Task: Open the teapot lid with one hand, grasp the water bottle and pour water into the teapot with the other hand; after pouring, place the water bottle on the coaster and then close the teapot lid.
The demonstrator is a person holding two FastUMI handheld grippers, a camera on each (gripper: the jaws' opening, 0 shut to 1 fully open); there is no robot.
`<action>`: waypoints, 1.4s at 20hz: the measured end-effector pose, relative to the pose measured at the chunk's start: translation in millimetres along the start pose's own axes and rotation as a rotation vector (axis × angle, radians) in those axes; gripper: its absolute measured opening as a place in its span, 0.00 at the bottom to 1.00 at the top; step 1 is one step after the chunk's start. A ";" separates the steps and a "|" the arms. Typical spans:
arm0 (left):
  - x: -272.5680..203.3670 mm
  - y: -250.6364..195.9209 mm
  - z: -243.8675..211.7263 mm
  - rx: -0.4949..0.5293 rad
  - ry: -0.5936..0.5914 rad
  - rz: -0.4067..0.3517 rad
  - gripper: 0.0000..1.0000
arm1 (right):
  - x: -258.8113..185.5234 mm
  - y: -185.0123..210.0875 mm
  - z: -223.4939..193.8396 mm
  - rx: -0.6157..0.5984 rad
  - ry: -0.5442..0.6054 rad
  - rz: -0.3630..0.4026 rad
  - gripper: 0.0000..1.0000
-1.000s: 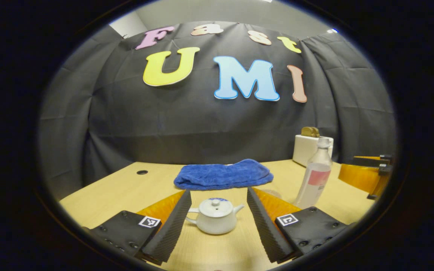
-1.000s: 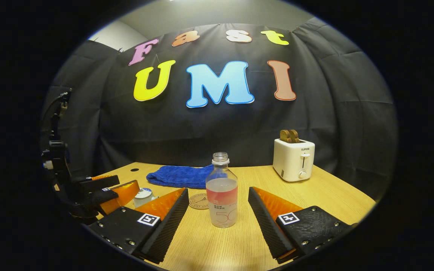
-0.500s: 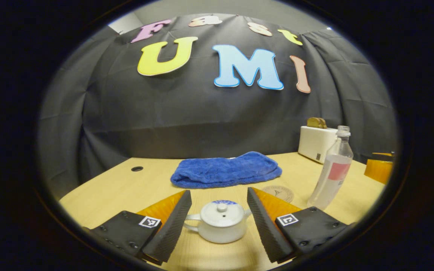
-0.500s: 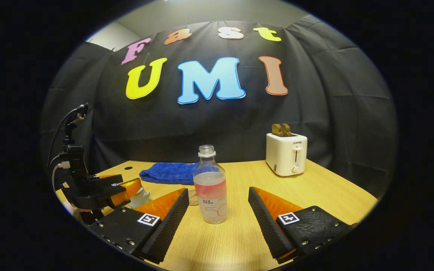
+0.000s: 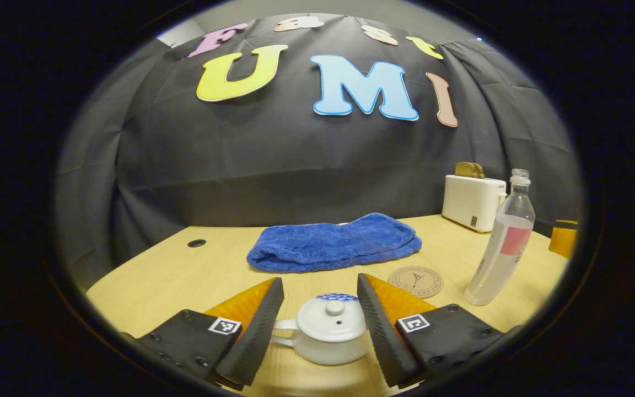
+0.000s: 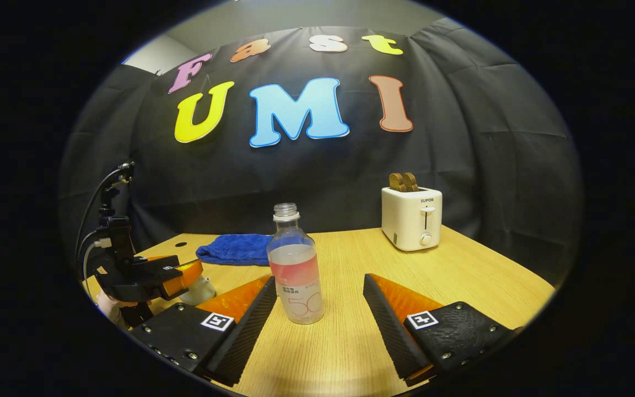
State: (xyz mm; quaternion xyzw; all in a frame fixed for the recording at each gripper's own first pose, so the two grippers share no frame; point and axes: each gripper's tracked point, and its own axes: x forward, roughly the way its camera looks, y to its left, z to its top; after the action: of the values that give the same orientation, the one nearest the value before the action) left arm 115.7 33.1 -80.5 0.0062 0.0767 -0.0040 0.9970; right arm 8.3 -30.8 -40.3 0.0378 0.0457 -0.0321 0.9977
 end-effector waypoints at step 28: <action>-6.0 9.6 34.2 0.010 -0.084 -0.002 0.09 | 19.9 5.9 -8.1 -0.009 0.032 0.016 0.98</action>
State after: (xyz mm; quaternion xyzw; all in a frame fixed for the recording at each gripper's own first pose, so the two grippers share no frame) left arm 115.1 42.3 -45.7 0.0109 0.0350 -0.0056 0.9993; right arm 27.7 -25.5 -49.7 0.0344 0.0616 -0.0231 0.9972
